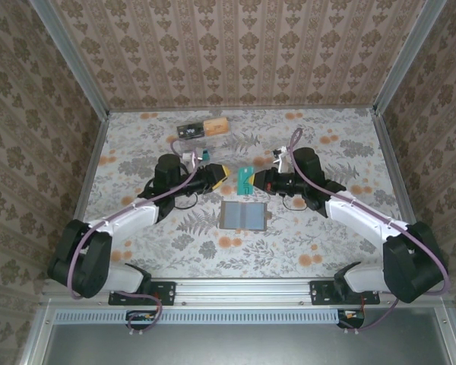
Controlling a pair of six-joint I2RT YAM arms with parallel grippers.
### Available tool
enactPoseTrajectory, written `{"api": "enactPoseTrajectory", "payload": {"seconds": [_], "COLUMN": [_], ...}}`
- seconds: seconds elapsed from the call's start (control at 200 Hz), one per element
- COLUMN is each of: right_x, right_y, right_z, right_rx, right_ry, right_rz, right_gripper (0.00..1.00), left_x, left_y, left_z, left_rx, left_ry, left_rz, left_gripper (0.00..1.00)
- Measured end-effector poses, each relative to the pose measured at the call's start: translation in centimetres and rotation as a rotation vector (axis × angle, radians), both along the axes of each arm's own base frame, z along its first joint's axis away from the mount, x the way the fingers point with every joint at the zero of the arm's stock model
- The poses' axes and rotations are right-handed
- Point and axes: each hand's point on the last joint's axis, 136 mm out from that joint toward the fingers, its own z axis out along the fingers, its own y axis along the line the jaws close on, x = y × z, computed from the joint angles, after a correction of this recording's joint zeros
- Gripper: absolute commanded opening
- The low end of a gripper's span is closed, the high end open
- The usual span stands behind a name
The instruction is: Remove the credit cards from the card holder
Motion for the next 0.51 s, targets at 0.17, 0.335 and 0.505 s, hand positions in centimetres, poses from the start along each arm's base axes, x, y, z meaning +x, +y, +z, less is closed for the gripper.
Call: {"api": "enactPoseTrajectory", "payload": {"seconds": [0.17, 0.335, 0.505], "right_x": [0.2, 0.4, 0.5], "right_y": [0.5, 1.0, 1.3], "right_z": [0.6, 1.2, 1.6], "right_rx": [0.042, 0.081, 0.106], "right_ry": [0.0, -0.006, -0.008], "right_rz": [0.011, 0.025, 0.034], "right_gripper": [0.0, 0.0, 0.0], "left_x": [0.0, 0.1, 0.0], "left_y": [-0.5, -1.0, -1.3], "left_z": [-0.1, 0.3, 0.6], "left_rx": [-0.03, -0.07, -0.1], "left_ry": [0.023, 0.031, 0.036], "left_rz": [-0.022, -0.043, -0.066], "left_gripper": [0.34, 0.3, 0.22]}}
